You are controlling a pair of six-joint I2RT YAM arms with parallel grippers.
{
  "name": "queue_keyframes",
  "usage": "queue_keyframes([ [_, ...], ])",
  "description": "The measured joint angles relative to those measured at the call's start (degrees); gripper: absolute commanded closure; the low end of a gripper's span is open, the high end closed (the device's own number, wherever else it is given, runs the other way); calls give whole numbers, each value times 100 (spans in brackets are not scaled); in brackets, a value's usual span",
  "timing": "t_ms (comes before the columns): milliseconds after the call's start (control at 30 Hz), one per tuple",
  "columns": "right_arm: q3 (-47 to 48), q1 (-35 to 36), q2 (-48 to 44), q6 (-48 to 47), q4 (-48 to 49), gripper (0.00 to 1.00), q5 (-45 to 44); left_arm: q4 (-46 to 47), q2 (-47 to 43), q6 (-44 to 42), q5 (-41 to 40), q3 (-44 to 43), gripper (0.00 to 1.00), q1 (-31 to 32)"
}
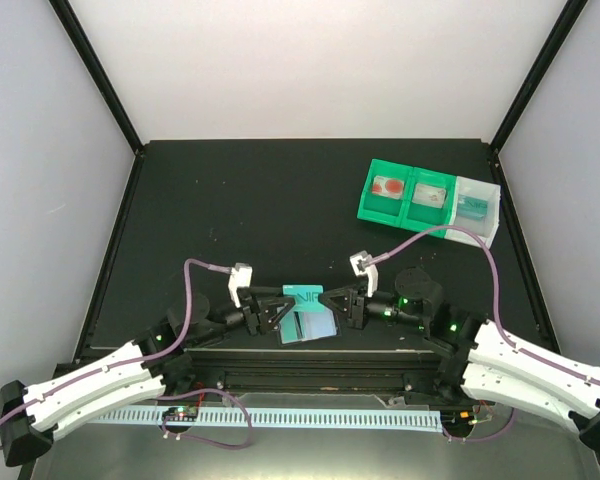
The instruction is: Take the credit cards out of the card holder
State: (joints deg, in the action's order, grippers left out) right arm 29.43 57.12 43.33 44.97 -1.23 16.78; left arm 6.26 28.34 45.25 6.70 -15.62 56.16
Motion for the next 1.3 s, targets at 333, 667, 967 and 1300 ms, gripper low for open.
queue_keyframes([
  [333, -387, -50, -264, 251, 658, 81, 337, 933, 105, 667, 708, 201, 98, -59],
  [667, -1088, -17, -675, 839, 1370, 99, 461, 1322, 138, 938, 745, 293, 64, -66],
  [967, -404, -72, -782, 356, 345, 99, -352, 734, -120, 901, 321, 284, 6, -66],
  [1300, 745, -874, 59, -577, -542, 99, -365, -671, -208, 391, -245, -197, 1, -68],
])
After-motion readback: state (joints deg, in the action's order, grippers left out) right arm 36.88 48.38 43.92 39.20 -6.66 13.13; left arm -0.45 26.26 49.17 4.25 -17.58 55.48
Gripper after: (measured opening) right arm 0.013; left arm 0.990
